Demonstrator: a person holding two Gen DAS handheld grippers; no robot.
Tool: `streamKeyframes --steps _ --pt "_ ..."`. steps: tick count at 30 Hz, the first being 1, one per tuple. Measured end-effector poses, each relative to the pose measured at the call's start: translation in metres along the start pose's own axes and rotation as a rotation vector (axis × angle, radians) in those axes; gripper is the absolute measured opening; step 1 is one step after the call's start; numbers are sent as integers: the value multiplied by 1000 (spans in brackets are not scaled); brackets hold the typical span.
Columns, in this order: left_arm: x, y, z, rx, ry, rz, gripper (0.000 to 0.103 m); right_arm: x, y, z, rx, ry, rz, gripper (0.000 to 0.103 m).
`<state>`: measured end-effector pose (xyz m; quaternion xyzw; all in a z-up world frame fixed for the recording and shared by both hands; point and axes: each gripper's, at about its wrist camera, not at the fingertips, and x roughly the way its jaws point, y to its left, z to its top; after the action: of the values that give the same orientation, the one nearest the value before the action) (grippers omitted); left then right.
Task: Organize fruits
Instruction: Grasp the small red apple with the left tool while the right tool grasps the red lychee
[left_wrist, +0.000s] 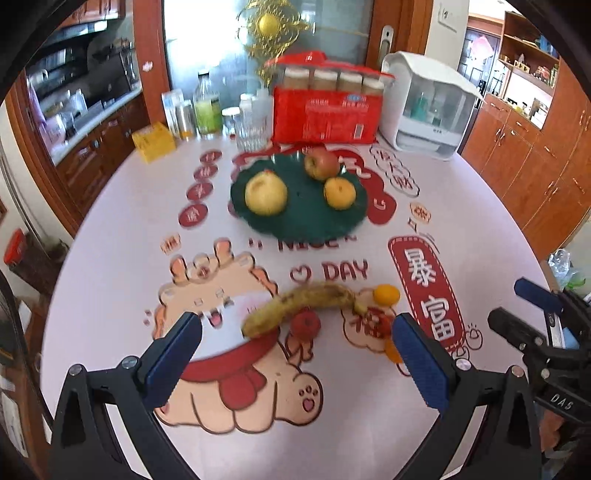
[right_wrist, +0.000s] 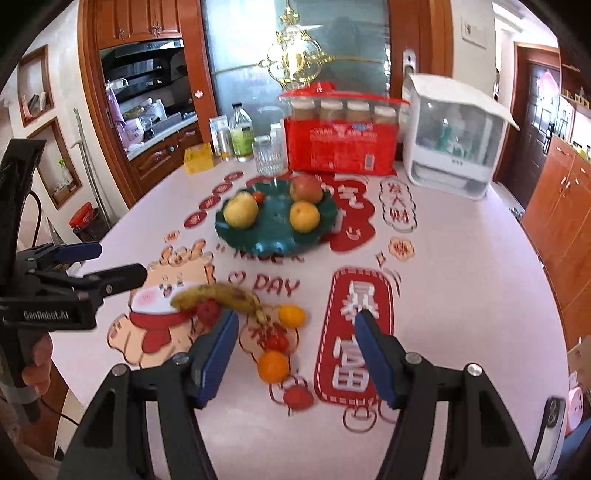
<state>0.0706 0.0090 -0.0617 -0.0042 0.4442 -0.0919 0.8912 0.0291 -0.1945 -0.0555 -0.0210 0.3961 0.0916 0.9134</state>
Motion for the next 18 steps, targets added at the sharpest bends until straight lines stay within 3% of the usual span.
streamKeyframes --steps 8,18 --pt "42 11 -29 -64 70 0 102 29 -2 -39 -3 82 -45 66" --pt "85 8 -36 -64 106 2 97 63 -14 -67 87 153 -30 66"
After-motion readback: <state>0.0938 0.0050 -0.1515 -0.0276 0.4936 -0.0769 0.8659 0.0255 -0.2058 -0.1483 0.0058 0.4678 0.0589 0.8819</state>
